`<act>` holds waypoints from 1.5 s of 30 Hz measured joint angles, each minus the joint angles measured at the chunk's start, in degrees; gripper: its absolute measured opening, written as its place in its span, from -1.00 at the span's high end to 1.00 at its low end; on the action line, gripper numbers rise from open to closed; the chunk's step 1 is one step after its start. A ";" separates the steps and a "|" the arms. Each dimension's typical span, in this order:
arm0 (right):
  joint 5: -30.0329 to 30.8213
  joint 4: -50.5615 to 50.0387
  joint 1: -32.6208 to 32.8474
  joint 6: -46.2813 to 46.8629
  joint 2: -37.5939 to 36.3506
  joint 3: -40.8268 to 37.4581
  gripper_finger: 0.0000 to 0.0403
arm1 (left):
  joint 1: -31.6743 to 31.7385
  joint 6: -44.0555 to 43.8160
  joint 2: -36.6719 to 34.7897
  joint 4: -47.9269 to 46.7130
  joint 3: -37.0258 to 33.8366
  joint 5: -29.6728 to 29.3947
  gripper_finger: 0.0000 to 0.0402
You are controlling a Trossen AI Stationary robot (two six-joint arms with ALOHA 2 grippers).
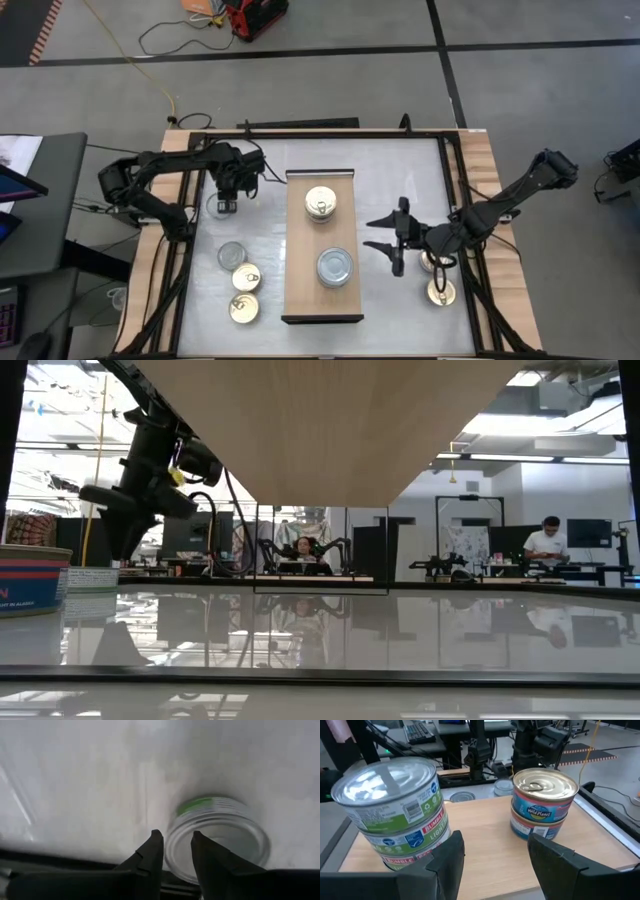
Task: Stack canned seafood by type on shelf
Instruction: Stack the green tuna can on top of the stacked green tuna cans on the shelf
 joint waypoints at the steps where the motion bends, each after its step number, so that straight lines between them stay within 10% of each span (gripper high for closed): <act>1: -0.02 -0.01 0.02 0.01 0.29 0.00 -0.21 | 0.00 1.65 0.00 0.03 -0.02 1.10 0.55; 18: -0.04 0.49 0.00 0.61 1.38 0.00 -0.21 | -0.02 16.57 -0.17 9.50 -5.51 -3.97 0.86; 35: -0.04 0.62 -0.51 0.86 1.38 0.00 -0.21 | 0.42 13.86 -2.07 24.01 -2.96 -5.67 1.00; 45: -0.04 0.62 -0.42 1.03 1.38 0.00 -0.21 | -0.37 15.99 -3.28 5.64 1.36 4.06 1.00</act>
